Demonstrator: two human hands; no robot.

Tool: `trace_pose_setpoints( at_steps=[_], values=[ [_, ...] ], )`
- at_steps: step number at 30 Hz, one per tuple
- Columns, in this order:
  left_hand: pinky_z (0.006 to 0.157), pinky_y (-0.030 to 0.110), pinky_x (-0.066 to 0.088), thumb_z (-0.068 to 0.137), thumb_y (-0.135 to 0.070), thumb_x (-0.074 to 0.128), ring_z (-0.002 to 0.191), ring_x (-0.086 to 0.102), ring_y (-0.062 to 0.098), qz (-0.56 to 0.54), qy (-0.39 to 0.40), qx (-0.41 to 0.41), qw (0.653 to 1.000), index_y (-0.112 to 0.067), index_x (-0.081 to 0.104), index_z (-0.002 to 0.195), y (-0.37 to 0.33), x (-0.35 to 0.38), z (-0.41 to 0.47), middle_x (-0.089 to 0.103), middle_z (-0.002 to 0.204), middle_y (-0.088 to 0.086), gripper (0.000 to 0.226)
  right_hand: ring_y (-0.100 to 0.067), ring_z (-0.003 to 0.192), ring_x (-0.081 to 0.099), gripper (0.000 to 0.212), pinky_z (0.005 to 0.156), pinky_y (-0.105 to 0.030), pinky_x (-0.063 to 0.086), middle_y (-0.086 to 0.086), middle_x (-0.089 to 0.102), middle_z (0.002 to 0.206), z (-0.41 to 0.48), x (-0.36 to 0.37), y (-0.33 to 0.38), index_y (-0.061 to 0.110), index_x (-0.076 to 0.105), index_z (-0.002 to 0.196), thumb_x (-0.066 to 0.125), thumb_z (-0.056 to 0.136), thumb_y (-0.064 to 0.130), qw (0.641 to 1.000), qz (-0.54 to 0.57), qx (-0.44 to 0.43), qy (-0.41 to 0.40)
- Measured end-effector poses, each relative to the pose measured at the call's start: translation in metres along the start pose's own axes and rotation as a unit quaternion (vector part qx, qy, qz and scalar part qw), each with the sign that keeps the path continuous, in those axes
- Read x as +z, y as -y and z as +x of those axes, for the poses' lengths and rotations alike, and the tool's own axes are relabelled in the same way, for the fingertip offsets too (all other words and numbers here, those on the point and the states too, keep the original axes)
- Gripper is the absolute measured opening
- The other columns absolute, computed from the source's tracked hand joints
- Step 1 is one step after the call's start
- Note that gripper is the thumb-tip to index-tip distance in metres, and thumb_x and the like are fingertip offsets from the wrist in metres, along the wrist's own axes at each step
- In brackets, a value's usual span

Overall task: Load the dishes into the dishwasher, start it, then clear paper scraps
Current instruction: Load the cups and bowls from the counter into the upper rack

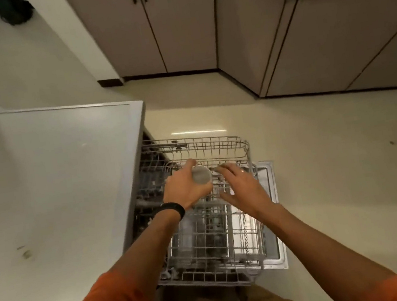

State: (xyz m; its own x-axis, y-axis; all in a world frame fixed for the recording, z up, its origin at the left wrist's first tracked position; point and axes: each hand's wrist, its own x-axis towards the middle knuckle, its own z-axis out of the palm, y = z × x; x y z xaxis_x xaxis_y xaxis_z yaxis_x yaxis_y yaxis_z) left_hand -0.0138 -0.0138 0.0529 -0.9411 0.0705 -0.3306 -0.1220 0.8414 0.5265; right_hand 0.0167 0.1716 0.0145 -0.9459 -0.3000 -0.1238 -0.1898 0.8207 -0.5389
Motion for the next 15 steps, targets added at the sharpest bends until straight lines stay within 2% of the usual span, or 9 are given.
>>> trace_pose_setpoints(
  at_steps=[3,7,11,15],
  values=[
    [0.089,0.041,0.059,0.077,-0.057,0.076,0.093,0.068,0.02,0.015,0.016,0.007,1.0,-0.027,0.051,0.123,0.002,0.023,0.04,0.071,0.108,-0.001,0.061,-0.028,0.14,0.046,0.068,0.114,-0.044,0.042,-0.007,0.042,0.157,0.002,0.015,-0.038,0.018,0.043,0.152,0.072,0.091,0.029,0.997,-0.061,0.021,0.043],
    [0.088,0.045,0.06,0.076,-0.061,0.076,0.098,0.068,0.024,0.015,0.037,-0.001,0.999,-0.026,0.051,0.126,0.008,0.057,0.092,0.071,0.111,0.002,0.067,-0.029,0.154,0.023,0.071,0.121,-0.04,0.029,-0.007,0.021,0.168,0.022,0.04,-0.069,0.019,0.026,0.16,0.063,0.099,0.021,0.992,-0.045,0.062,0.099],
    [0.089,0.045,0.06,0.076,-0.053,0.081,0.104,0.067,0.025,-0.008,0.049,-0.01,0.999,-0.022,0.052,0.134,0.019,0.089,0.143,0.069,0.118,0.005,0.071,-0.03,0.157,0.01,0.08,0.124,-0.04,0.02,-0.007,0.009,0.171,0.056,0.072,-0.092,0.018,0.014,0.163,0.061,0.098,0.011,0.988,-0.018,0.103,0.118],
    [0.09,0.043,0.058,0.072,-0.062,0.077,0.108,0.065,0.027,-0.015,0.036,-0.03,0.999,-0.026,0.055,0.135,0.035,0.121,0.183,0.07,0.119,0.003,0.076,-0.032,0.157,0.004,0.086,0.125,-0.042,0.017,-0.01,0.002,0.171,0.095,0.101,-0.113,0.014,0.006,0.163,0.059,0.097,0.003,0.981,-0.024,0.144,0.126]
  ],
)
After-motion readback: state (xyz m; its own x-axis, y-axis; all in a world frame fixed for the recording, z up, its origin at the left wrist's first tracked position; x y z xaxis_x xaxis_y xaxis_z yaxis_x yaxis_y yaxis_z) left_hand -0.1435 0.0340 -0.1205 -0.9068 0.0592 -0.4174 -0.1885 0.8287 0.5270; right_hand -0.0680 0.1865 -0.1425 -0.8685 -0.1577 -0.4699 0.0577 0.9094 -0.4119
